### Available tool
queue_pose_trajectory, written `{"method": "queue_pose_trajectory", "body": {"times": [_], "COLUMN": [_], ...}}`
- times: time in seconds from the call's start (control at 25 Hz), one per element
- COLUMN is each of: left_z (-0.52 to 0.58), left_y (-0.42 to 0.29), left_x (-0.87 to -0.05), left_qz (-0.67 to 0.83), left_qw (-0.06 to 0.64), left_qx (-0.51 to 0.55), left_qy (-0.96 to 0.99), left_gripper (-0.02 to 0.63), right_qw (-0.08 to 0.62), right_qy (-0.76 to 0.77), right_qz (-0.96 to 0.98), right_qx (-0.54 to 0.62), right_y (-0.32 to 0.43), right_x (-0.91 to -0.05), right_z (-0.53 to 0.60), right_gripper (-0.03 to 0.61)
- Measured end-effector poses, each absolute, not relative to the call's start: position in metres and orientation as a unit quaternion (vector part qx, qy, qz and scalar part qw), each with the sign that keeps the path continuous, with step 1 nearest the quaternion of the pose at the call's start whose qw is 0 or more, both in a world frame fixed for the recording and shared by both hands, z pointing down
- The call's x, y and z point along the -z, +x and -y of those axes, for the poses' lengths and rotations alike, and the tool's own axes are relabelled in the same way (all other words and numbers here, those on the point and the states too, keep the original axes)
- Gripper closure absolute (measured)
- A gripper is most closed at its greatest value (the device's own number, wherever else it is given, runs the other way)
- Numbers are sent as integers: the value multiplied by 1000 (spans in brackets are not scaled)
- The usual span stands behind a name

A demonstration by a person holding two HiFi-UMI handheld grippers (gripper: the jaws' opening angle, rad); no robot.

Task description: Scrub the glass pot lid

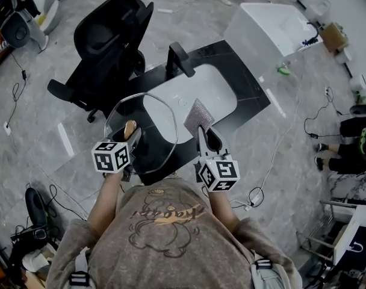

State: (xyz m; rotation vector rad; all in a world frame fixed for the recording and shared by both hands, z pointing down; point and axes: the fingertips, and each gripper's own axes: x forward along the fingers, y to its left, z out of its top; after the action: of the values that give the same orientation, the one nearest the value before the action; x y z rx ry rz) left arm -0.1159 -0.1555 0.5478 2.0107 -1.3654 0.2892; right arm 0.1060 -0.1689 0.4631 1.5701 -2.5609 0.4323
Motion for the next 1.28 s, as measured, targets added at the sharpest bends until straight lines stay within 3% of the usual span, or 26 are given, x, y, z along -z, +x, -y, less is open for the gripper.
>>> {"method": "queue_pose_trajectory", "body": {"times": [0.24, 0.36, 0.64, 0.84, 1.28], "left_z": [158, 156, 152, 148, 144], "left_y": [-106, -93, -65, -47, -35], "left_x": [-486, -463, -449, -455, -454], "left_qz": [354, 290, 253, 240, 210], "left_qw": [513, 555, 553, 565, 560], "left_qx": [205, 296, 280, 257, 214], "left_qy": [754, 721, 743, 746, 772], "left_gripper": [436, 436, 436, 436, 436], "right_qw": [47, 34, 3, -59, -59], "right_qy": [505, 475, 395, 352, 349], "right_qz": [848, 865, 903, 920, 925], "right_qx": [-154, -161, -168, -164, -142], "right_y": [122, 104, 57, 40, 41], "right_x": [-453, -445, -419, -381, -374], "right_z": [172, 167, 151, 139, 142], "right_gripper": [501, 502, 502, 503, 503]}}
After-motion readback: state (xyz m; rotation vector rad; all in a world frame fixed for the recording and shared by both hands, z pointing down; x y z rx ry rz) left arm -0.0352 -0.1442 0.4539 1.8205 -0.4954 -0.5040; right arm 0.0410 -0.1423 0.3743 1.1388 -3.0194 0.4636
